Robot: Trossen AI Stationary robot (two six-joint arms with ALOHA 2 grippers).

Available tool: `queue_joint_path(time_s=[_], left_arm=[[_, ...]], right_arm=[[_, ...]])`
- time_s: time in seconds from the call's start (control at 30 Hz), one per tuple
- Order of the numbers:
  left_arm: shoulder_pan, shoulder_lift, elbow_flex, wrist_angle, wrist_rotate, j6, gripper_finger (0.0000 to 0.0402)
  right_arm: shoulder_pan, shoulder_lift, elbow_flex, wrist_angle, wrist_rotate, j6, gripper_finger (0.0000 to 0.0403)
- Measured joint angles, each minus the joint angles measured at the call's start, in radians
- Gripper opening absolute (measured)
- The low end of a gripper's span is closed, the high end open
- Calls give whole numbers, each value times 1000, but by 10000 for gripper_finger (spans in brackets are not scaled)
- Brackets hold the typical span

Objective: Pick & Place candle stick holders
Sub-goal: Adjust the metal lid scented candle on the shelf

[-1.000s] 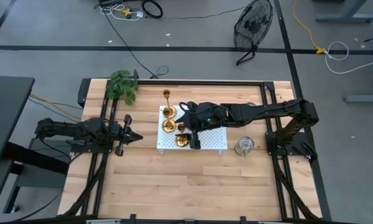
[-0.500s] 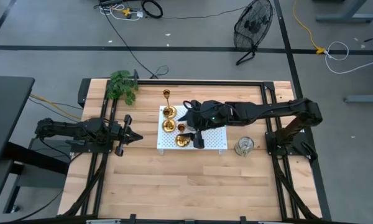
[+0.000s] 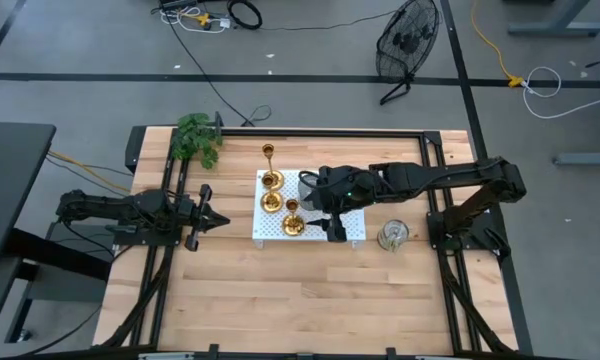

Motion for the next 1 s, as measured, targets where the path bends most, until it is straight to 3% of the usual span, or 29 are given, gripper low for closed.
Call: queue_joint_path(time_s=[0.3,0.73,1.0], left_arm=[[0,0,0,1,0,0,19],[0,0,0,1,0,0,19],[0,0,0,1,0,0,19]], right_arm=[[16,0,0,-33,0,-3,243],[15,51,-4,-38,3,0,122],[18,48,-89,7,3,1,48]])
